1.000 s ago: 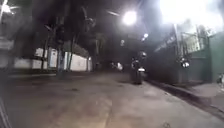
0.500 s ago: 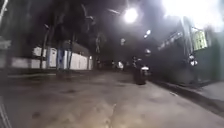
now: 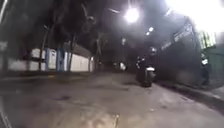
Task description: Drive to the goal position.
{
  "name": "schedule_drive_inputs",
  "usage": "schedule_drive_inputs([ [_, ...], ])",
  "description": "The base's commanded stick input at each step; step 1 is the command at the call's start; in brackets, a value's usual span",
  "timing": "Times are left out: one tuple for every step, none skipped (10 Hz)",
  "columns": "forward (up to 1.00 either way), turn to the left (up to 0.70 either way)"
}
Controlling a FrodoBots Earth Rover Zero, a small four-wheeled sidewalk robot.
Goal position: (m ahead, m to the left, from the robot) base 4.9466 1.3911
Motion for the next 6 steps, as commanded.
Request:
schedule_drive_inputs([
  [0.7,0.0],
  [0.7,0.0],
  [0.7,0.0],
  [0.7,0.0],
  [0.7,0.0],
  [0.7,0.0],
])
